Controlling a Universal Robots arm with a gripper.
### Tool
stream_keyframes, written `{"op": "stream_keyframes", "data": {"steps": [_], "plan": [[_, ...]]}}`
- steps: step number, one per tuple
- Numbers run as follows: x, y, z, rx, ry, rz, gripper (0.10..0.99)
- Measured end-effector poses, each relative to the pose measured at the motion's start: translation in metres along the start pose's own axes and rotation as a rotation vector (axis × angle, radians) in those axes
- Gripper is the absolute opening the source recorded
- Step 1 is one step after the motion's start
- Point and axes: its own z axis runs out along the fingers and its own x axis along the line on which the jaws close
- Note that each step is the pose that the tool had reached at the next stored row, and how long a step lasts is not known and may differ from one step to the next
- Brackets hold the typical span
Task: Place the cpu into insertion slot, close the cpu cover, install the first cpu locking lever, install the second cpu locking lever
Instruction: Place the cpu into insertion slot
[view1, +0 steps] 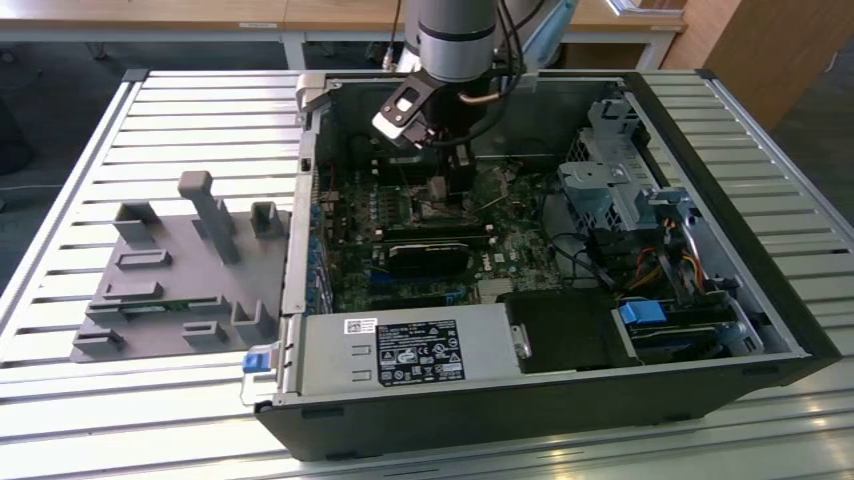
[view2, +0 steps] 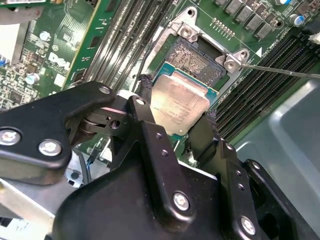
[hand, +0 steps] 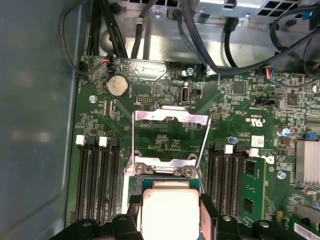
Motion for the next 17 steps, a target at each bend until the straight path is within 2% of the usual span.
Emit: {"op": "stream_keyframes", "data": {"steps": [8,17], "plan": [[0.0014,-0.0048,0.0076,0.000,-0.0002,0.001,0.541],[0.0029,-0.0060,0.0201,0.002,-0.0006,0.010,0.541]]}}
